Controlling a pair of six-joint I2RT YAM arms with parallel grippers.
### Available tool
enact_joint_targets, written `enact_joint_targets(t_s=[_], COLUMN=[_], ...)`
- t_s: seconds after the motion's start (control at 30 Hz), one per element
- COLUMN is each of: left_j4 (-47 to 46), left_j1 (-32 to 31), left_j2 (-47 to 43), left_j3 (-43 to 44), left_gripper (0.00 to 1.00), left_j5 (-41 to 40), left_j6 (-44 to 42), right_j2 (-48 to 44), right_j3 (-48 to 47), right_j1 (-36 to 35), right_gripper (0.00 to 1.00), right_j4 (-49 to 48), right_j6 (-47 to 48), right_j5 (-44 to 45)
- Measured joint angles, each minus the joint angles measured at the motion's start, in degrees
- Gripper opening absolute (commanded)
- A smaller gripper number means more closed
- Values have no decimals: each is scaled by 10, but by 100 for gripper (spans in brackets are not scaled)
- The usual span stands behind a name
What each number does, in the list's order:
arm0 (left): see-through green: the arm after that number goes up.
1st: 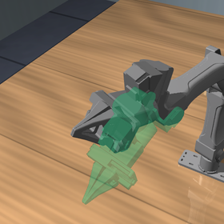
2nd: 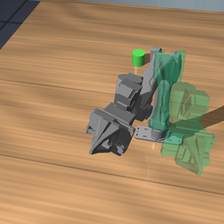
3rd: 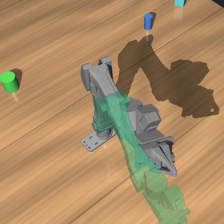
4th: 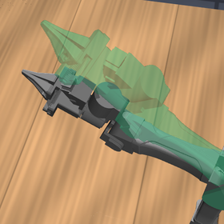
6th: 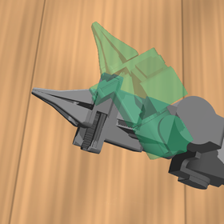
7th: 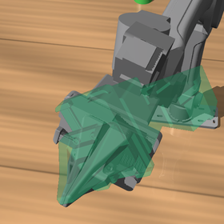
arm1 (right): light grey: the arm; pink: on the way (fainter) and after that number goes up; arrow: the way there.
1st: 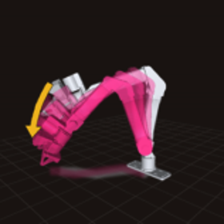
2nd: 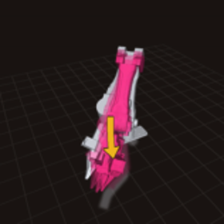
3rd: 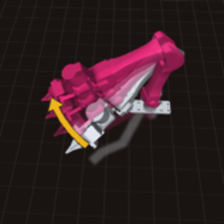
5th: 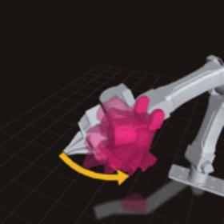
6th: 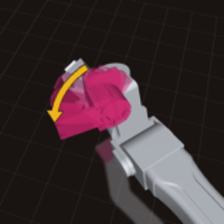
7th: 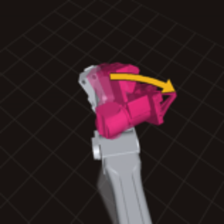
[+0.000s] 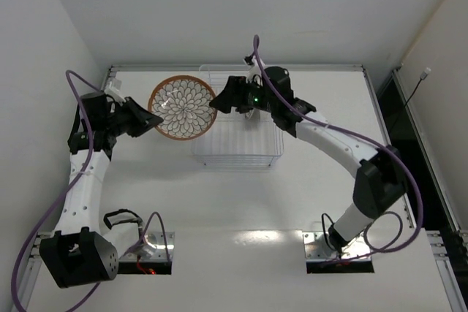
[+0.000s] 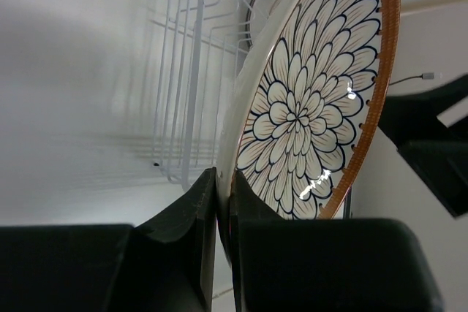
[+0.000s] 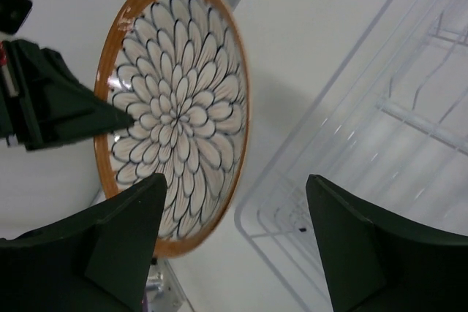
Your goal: Load the plates into the dish rack
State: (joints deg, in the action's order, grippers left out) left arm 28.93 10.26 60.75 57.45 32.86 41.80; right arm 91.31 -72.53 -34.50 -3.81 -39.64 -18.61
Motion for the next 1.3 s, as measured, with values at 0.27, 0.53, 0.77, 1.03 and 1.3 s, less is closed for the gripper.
enact_joint_targets(t_s=[0.27, 0.53, 0.77, 1.03, 1.3], left_j4=[17, 31, 30, 30, 23], left_j1=[0, 2, 2, -17, -26], left_j2=[0, 0, 0, 4, 16], left_j3=[0, 5, 10, 10, 21], left_gripper=[0, 0, 0, 0, 49], left_j5=[9, 5, 15, 24, 25], left_j6=[-30, -47, -50, -51, -48], right_j2=[120, 129, 130, 141, 145], right_j3=[-48, -53, -75, -92, -94], right_j1=[27, 23, 24, 20, 18], right_gripper=[38, 31, 31, 8, 0], right_j4=[-27, -36, -29, -26, -2], right_j6=[-52, -69, -69, -70, -65], right_j5=[-61, -87, -89, -89, -78])
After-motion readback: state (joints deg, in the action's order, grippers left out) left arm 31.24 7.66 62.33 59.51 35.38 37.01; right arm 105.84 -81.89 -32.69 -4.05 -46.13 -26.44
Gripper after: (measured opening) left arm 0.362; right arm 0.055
